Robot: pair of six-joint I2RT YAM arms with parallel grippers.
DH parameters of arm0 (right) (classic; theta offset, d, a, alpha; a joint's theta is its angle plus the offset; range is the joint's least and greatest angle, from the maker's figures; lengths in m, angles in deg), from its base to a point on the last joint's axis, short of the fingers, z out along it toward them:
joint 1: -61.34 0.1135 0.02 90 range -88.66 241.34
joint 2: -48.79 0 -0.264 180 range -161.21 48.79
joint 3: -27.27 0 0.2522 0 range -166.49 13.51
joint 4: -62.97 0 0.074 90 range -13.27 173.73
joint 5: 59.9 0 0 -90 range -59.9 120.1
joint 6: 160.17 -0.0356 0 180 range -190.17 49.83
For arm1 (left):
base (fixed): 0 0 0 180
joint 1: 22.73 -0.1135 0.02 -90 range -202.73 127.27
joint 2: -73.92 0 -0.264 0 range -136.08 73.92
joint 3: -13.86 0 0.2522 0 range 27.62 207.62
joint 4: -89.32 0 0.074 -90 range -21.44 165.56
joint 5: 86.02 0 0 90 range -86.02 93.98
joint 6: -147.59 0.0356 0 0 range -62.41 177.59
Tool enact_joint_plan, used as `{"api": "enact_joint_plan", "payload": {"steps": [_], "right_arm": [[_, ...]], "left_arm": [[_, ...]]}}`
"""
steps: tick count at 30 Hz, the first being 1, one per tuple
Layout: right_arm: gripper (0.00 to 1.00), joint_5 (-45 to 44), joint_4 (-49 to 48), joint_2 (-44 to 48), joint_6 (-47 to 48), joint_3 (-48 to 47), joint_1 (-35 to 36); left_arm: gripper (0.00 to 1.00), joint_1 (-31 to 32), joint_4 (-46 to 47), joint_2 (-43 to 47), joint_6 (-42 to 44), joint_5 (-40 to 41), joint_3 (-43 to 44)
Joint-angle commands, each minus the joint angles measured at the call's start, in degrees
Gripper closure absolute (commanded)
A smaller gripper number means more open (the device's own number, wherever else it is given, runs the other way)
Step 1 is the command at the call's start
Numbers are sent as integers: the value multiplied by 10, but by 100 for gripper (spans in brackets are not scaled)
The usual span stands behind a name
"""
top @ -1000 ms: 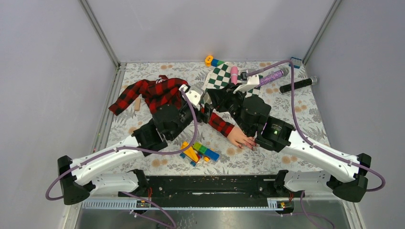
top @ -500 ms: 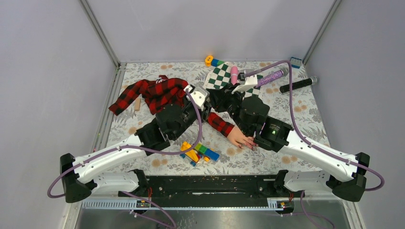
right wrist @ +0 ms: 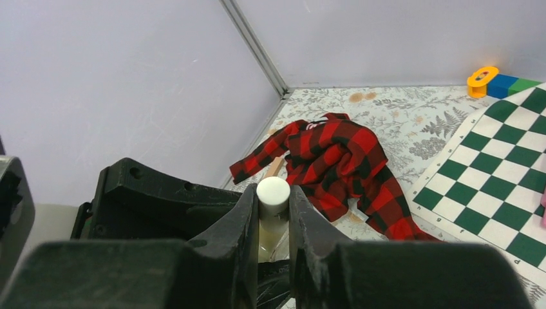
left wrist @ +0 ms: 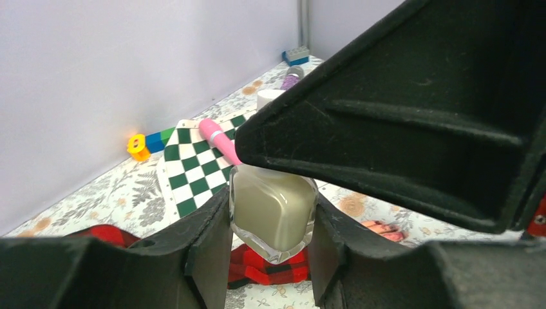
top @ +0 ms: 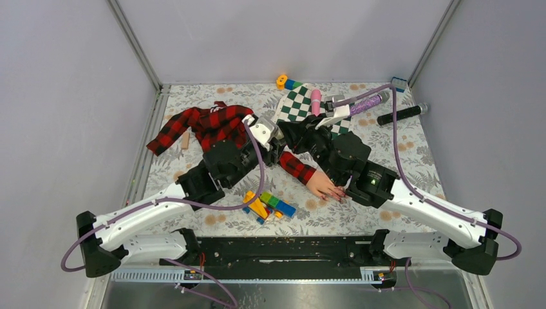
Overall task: Paint the nails
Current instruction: Unscrew the nail polish bottle.
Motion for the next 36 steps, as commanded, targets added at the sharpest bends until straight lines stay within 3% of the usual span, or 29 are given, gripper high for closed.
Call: {"api": "enact_joint_plan", "payload": {"steps": [1,10,36], "right_arm": [[100,49,-41,22,10,2,6],[100,119,-39,34,5,4,2],[100,353,-178,70,-81,93,-78]], "left_arm": [[100,-19,50,31,-40,-119,-1],[100,-67,46,47,-77,-287,-5],[100,-139,114,37,-211,-594,-9]]}}
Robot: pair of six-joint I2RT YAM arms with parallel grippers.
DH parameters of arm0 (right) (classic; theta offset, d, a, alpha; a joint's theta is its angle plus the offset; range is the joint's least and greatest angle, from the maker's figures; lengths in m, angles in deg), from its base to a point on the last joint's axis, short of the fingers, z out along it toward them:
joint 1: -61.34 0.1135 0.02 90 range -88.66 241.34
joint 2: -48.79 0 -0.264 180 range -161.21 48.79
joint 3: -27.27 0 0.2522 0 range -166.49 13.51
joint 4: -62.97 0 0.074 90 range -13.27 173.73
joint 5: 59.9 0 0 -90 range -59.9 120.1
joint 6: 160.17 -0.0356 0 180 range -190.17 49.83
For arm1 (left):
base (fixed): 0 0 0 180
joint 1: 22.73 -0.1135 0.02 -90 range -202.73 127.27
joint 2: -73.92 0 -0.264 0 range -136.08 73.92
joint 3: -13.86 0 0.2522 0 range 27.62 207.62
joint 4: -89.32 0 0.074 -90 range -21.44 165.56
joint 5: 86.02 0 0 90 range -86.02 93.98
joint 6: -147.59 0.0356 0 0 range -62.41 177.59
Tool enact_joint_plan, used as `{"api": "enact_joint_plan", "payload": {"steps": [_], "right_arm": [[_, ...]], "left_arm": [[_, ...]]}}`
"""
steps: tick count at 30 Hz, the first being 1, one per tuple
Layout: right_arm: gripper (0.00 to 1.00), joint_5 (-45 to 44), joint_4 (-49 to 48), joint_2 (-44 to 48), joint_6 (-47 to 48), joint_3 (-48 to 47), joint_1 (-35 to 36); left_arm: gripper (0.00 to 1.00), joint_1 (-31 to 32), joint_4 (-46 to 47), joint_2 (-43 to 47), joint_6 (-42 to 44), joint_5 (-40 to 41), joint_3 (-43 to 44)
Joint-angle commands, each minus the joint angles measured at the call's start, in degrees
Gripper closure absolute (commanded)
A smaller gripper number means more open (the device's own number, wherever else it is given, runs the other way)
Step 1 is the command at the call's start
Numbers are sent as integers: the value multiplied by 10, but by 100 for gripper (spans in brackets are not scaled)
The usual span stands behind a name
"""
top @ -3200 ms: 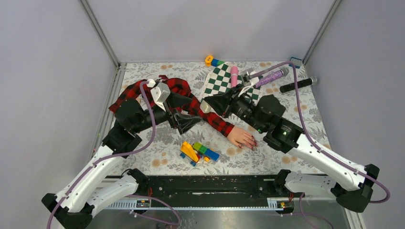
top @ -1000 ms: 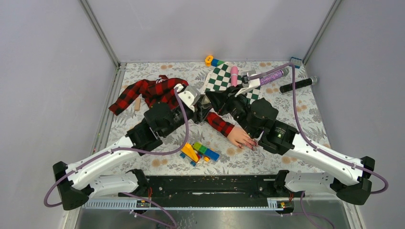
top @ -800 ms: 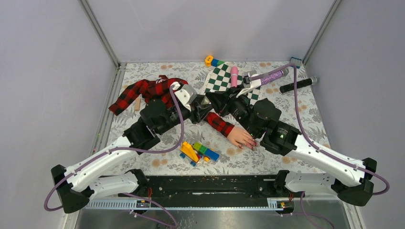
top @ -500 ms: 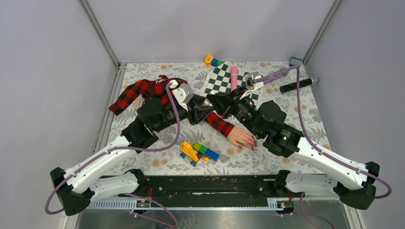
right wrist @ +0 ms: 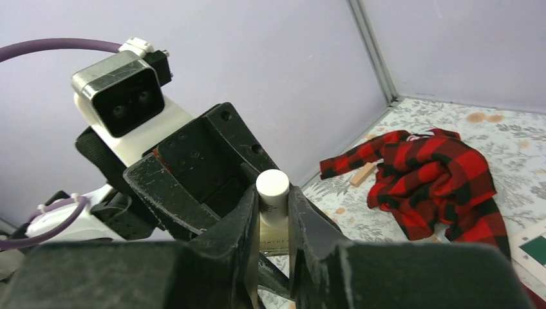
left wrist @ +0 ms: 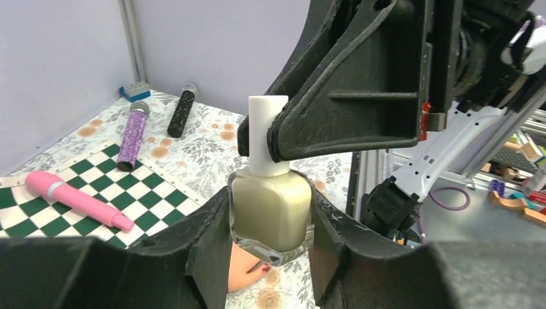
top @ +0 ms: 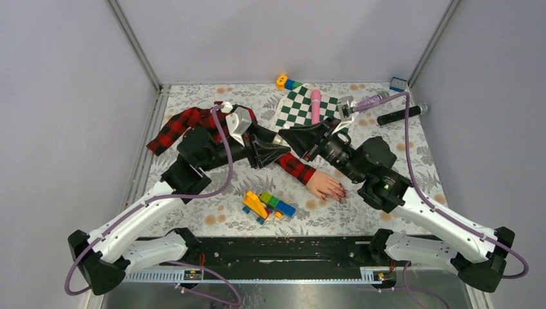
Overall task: Paint the nails
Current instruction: Unscrew the nail polish bottle.
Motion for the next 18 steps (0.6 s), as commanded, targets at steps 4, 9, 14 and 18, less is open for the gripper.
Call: {"api": "enact_joint_plan", "payload": {"steps": [4,9,14,18], "right_arm": [[100,56,-44,-5,-35,4,-8],[100,12,-25,-13,-34,-2,-5],[100,1,-15,-38,-44,-23,0],[81,-3,-2,-58,-54,-41,1]], "left_arm": [[100,13,46,-5,-30,-140,11],[100,15,-6,-6,14,-60,17],[100,50,-38,-7,66,32,21],[100,73,-37,-5,88,86,13]]}}
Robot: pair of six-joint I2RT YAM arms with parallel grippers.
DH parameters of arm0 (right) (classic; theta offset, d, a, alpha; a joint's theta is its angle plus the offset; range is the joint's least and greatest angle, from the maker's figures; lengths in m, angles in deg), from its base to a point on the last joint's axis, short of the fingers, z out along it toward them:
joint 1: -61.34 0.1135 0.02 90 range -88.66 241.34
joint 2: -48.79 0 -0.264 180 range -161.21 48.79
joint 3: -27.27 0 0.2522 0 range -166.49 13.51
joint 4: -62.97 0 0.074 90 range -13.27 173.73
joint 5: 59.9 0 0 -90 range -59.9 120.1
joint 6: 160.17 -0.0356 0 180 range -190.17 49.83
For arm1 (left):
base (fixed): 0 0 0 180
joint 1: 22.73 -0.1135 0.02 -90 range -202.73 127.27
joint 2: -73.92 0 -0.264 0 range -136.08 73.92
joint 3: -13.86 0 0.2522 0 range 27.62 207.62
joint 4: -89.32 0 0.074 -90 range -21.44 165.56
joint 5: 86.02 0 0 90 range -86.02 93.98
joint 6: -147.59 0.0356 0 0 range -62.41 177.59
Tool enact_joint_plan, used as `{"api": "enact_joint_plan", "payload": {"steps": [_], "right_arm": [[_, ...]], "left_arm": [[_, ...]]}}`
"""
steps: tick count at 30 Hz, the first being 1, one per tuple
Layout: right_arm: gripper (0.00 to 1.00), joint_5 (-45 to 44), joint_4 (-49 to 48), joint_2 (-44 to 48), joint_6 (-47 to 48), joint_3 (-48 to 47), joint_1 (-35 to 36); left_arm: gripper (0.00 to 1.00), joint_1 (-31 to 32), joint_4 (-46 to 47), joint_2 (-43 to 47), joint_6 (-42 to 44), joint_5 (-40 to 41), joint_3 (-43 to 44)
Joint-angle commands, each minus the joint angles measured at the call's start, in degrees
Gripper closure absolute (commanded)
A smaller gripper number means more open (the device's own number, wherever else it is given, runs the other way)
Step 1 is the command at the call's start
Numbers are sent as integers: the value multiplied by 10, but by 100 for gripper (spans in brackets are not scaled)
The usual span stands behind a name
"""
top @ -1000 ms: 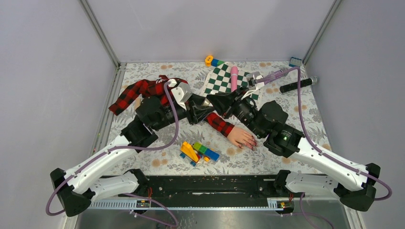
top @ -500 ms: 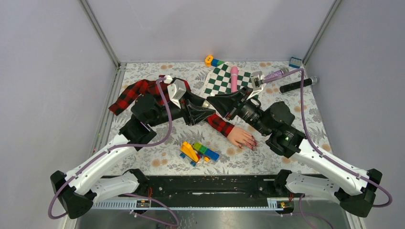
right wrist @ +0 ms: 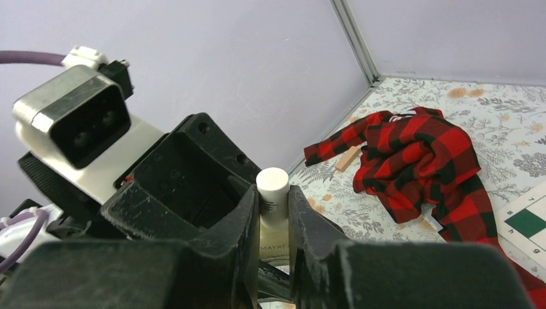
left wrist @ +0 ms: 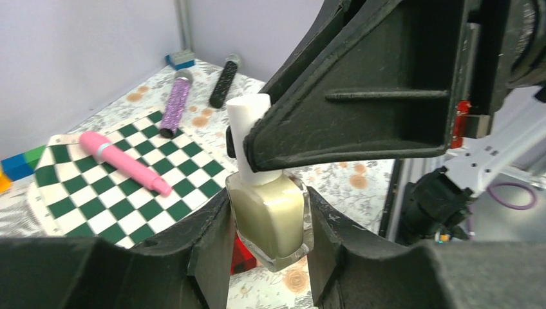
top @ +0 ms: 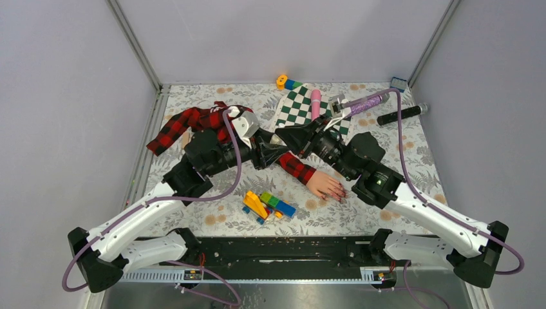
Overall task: Paint the nails
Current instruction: Unscrew the nail polish bottle.
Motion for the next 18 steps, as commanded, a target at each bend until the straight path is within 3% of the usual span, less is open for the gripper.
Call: {"api": "enact_joint_plan", "payload": {"steps": [1,6,10,14,18], "right_arm": [[76,2,-8,-36,-41,-42,9],[67,-4,18,-51,-47,-60,8],[68,-11,34,-62,-50,-69,8],[99,-15,42,-64,-52,-70,8],[100,-26,43,-56,-49,-64,8]], "left_arm": [[100,51,22,-3,47,14,10],[100,55,47,8,47,41,-7],[100,57,61,13,44,49,-17],[100,57,70,19,40,67,-25],[100,57,64,15,29,70,-20]]}}
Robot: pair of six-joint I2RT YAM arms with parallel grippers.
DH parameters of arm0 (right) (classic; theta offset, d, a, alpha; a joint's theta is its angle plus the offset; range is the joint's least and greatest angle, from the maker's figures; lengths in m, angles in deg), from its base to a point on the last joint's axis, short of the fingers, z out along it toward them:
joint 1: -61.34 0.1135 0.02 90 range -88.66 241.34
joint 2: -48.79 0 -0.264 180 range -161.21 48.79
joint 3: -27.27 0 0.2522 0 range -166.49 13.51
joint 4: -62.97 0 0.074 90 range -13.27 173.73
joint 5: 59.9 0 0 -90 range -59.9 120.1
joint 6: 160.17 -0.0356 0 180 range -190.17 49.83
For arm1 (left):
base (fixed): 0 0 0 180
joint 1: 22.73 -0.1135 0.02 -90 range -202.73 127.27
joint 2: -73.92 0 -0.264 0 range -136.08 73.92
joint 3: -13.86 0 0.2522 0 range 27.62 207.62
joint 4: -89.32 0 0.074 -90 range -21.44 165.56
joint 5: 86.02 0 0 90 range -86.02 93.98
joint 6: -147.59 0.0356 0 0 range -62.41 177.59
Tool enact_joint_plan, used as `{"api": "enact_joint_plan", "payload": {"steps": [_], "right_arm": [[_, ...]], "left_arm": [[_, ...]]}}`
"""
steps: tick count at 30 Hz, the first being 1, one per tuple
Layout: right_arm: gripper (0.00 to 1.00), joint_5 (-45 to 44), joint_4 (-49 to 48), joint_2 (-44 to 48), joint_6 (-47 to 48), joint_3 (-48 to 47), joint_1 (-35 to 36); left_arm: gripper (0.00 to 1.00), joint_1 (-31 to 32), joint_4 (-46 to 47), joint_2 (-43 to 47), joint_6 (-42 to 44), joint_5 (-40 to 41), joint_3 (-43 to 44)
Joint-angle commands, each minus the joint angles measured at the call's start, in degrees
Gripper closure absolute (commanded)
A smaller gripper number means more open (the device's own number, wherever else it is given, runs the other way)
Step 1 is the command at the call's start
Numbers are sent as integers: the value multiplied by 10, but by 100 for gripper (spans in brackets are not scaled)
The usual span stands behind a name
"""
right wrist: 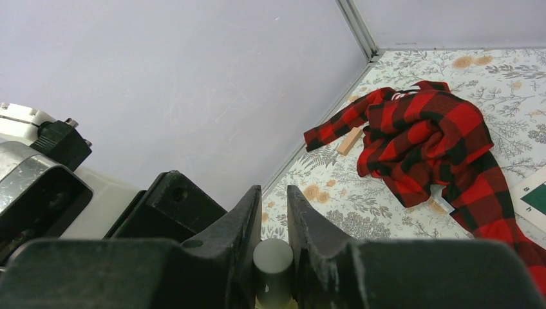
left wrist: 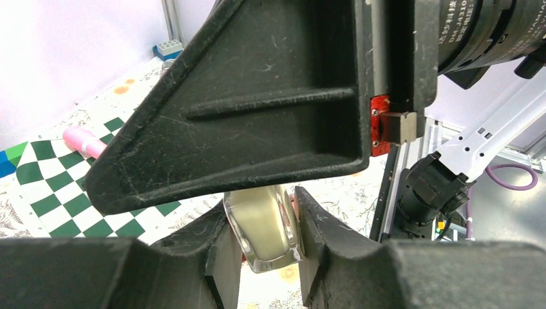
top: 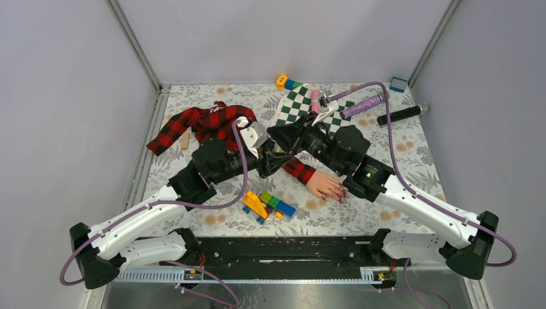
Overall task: Paint the nails
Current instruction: Unscrew the nail polish bottle.
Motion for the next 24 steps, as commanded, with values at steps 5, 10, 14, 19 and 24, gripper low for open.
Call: {"api": "enact_joint_plan", "payload": {"steps": [5,10,14,19,24], "right_arm": [[100,-46,-13,26,-4,7,5],[100,-68,-26,35,4,15,8],[100,-77,-33,35,8,18,11],[100,-90,-41,36,18,20,16],[100,-94,-41,36,24,19,21]], "left_arm": [[87,3,61,7,-32,23,8],[62,3,64,2,-54,35,12],[51,3,66,-5,-71,33,18],[44,2,74,-15,-85,27,20],[67,2,72,-26,-97,32,28]]}}
